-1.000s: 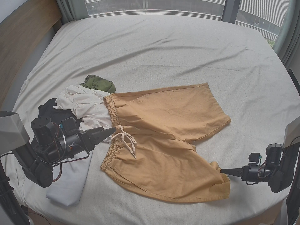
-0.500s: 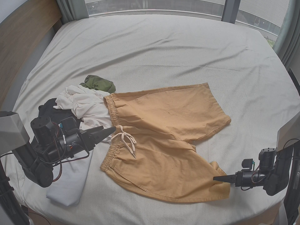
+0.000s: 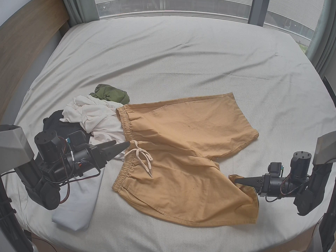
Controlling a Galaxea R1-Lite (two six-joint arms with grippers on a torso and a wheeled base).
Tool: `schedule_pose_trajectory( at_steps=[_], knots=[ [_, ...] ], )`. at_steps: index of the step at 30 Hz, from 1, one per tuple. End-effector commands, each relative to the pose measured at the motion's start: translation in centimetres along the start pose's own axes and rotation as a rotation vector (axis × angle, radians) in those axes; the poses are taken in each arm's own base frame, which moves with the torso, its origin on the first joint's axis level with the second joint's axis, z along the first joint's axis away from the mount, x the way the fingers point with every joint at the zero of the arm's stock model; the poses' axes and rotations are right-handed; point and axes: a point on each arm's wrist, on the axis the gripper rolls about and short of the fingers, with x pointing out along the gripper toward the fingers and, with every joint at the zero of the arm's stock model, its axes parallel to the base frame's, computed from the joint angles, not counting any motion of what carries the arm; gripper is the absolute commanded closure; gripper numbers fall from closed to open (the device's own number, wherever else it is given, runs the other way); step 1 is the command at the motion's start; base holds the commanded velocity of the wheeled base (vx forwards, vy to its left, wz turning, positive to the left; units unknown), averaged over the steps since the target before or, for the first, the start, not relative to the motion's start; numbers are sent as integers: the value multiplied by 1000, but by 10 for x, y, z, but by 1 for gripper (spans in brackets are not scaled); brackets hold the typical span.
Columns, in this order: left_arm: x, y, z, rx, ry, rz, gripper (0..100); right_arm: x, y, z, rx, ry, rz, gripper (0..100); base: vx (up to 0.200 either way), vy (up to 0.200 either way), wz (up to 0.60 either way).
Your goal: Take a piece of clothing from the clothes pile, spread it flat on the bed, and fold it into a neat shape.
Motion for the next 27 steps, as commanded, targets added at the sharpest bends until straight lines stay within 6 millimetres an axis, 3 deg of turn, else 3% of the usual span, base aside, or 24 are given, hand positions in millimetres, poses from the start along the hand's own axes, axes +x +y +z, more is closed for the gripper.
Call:
schedule_pose_trajectory(
  at_steps=[1, 9, 27],
  knots=[
    [1, 3, -3, -2, 2, 1, 0, -5, 22, 11, -73, -43, 46, 0, 0, 0, 0],
    [2, 3, -3, -1, 1, 1, 0, -7, 18, 14, -70, -59, 31, 0, 0, 0, 0],
    [2, 2, -2, -1, -1, -2, 0, 3, -28, 17, -33, -68, -51, 0, 0, 0, 0]
  ],
)
